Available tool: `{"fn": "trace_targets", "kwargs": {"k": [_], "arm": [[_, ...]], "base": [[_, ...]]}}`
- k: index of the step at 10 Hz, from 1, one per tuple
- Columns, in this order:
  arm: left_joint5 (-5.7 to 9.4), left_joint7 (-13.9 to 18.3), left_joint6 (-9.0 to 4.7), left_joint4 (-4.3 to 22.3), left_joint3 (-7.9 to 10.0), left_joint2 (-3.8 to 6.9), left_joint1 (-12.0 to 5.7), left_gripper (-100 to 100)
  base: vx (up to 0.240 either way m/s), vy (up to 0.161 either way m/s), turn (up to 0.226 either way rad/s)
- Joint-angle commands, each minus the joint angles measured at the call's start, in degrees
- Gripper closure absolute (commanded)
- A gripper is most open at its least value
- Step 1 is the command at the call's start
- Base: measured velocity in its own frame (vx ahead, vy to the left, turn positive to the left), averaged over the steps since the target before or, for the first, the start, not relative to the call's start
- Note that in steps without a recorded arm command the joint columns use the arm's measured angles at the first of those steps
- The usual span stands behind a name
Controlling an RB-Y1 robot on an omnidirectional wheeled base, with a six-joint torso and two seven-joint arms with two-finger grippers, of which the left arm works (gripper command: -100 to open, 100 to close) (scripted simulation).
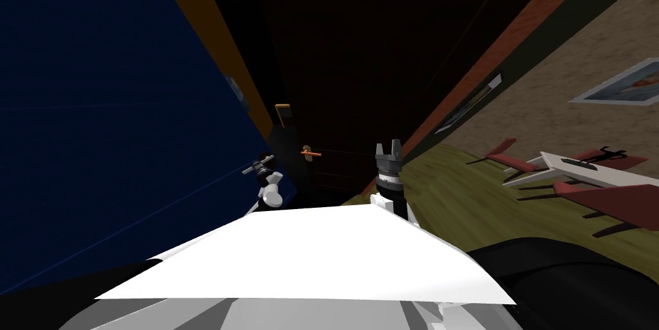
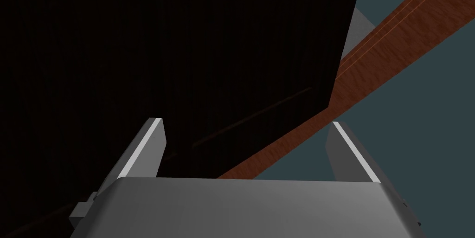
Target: Push the door open
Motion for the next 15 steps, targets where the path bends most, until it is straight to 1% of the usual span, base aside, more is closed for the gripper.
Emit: {"fn": "trace_targets", "kwargs": {"k": [1,3,4,8,9,11,12,13,15], "arm": [[0.39,-0.58,-1.33,-0.72,1.79,1.52,-0.26,100],[0.39,-0.58,-1.33,-0.72,1.79,1.52,-0.26,100],[0.61,-1.03,-1.79,-0.94,2.78,1.77,-0.52,100],[0.61,-1.03,-1.79,-0.94,2.78,1.77,-0.52,100],[1.09,-2.03,-2.82,-1.42,5.0,2.23,-1.11,100],[1.09,-2.03,-2.82,-1.42,5.0,2.23,-1.11,100],[1.6,-3.08,-3.92,-1.93,7.34,2.64,-1.72,100],[1.87,-3.64,-4.49,-2.2,8.57,2.82,-2.05,100],[1.87,-3.64,-4.49,-2.2,8.57,2.82,-2.05,100]], "base": [[0.026,0.104,-0.168],[0.022,0.053,-0.019],[0.019,0.023,-0.052],[0.006,0.015,-0.015],[0.028,0.053,-0.169],[0.012,0.063,-0.048],[0.03,0.089,-0.176],[0.051,0.149,-0.205],[0.034,0.071,-0.019]]}}
